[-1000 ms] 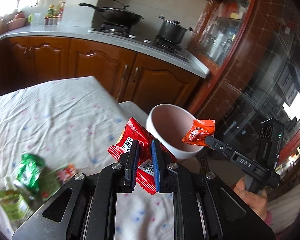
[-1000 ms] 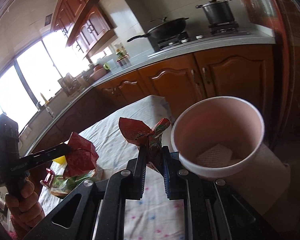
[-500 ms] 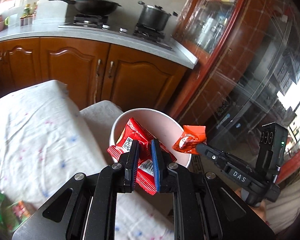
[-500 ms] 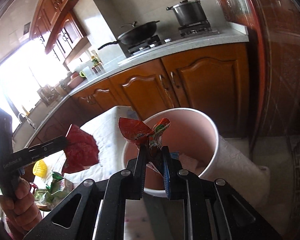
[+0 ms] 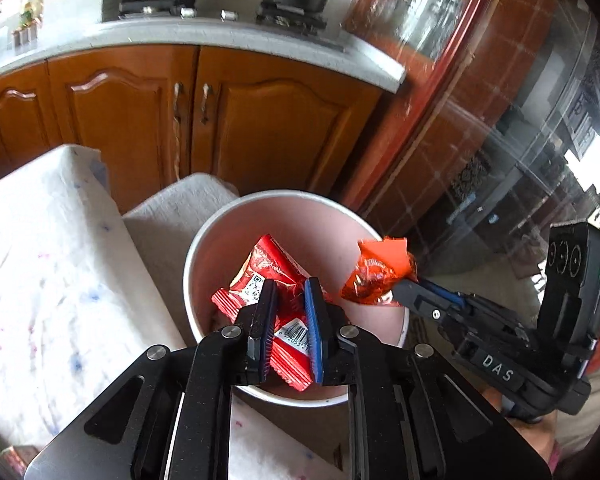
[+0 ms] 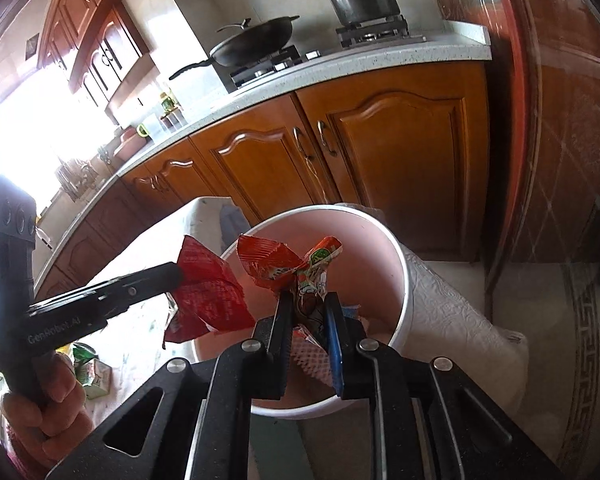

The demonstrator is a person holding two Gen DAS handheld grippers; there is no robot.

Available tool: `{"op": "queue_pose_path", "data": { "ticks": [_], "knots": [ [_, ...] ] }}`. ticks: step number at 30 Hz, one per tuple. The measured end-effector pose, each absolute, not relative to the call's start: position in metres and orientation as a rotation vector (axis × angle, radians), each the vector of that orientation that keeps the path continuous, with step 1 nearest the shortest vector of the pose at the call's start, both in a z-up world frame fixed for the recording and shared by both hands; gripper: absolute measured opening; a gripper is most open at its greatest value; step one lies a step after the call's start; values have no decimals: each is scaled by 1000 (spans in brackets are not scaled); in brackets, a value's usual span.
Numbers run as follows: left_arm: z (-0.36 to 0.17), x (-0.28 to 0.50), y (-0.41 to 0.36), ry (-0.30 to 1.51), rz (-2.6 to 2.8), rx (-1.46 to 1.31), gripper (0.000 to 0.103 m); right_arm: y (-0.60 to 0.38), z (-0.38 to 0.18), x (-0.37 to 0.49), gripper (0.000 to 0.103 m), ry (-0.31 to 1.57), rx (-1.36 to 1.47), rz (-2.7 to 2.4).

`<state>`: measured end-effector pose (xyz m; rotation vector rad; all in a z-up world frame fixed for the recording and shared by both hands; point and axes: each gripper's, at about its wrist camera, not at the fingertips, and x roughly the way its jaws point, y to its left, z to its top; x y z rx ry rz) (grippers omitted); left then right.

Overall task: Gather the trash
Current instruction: 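Carry the red bag and red wrapper in both tools over the pink bin, then open both tools to drop the red bag and wrapper into the bin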

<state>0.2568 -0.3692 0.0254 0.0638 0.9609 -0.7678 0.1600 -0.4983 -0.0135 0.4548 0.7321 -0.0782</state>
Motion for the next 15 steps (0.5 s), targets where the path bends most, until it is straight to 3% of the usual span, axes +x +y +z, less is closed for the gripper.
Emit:
{"op": "queue_pose_path", "data": {
  "ticks": [3,5,6,8,15],
  "knots": [
    [17,258,-371,990,-761,64,21,-501,-17,164,22,744,461,-82],
    [13,258,-369,1000,-758,54,34,-504,-20,164,36,753,472,-82],
    [13,258,-368,1002,-754,48,43,-505,-20,163,48,751,482,-80],
    [12,256,-364,999,-750,40,44,-507,-22,160,52,742,496,-78],
    [19,249,-347,988,-747,6,44,-510,-18,150,52,705,530,-75]
  ]
}}
